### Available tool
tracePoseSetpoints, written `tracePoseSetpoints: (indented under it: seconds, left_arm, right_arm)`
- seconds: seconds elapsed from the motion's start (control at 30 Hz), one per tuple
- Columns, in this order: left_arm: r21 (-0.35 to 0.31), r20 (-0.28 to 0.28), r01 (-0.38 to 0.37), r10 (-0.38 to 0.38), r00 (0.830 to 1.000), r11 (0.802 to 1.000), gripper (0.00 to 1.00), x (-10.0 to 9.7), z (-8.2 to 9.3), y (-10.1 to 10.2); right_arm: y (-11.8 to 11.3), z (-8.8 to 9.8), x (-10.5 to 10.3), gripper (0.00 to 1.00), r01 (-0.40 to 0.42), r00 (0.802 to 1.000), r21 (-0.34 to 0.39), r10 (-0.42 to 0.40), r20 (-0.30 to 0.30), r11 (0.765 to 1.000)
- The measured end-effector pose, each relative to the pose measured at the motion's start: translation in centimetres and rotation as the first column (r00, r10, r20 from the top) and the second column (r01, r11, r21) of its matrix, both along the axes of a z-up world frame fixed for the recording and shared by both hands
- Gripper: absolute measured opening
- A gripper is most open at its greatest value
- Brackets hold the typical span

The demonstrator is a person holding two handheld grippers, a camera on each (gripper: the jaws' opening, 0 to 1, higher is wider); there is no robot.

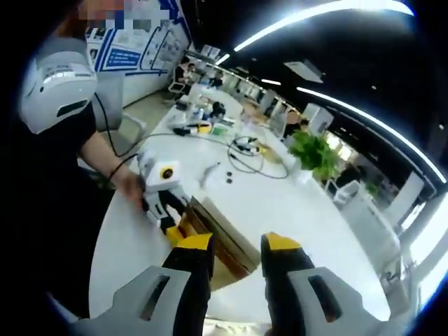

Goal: Extract single mask from mask box in order stack masks on table

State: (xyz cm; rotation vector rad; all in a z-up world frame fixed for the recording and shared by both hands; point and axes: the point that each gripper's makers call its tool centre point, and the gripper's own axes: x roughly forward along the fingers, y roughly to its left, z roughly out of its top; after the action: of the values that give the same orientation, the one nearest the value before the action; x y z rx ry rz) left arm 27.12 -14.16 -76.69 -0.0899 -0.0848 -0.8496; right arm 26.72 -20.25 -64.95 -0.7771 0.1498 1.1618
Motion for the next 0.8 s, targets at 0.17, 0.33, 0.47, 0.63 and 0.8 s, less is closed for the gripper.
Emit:
tracePoseSetpoints:
  seconds: [0.17,0.33,0.47,0.63,0.8]
  left_arm:
    - [-0.029,-0.03,-0.007,0.006,1.0,1.0,0.31,0.3,0.0,0.3]
    - [-0.026,-0.027,-0.006,0.005,1.0,1.0,0.31,0.2,0.1,0.1]
    - [-0.029,-0.031,-0.007,0.006,1.0,1.0,0.31,0.3,0.1,0.2]
    - [-0.026,-0.028,-0.007,0.006,1.0,1.0,0.31,0.2,0.1,0.1]
    - [-0.026,-0.028,-0.006,0.006,1.0,1.0,0.31,0.3,0.1,0.2]
  right_arm:
    - [0.2,-0.4,-0.1,0.24,-0.021,1.0,-0.043,0.021,0.002,0.999]
    - [0.4,-0.7,0.0,0.24,-0.045,0.999,-0.084,0.045,-0.001,0.995]
    - [0.6,-1.2,0.1,0.23,-0.068,0.998,-0.131,0.068,-0.007,0.989]
    - [1.0,-1.7,0.1,0.21,-0.093,0.996,-0.194,0.094,-0.003,0.977]
    - [0.9,-2.6,0.3,0.2,-0.108,0.993,-0.266,0.114,0.008,0.958]
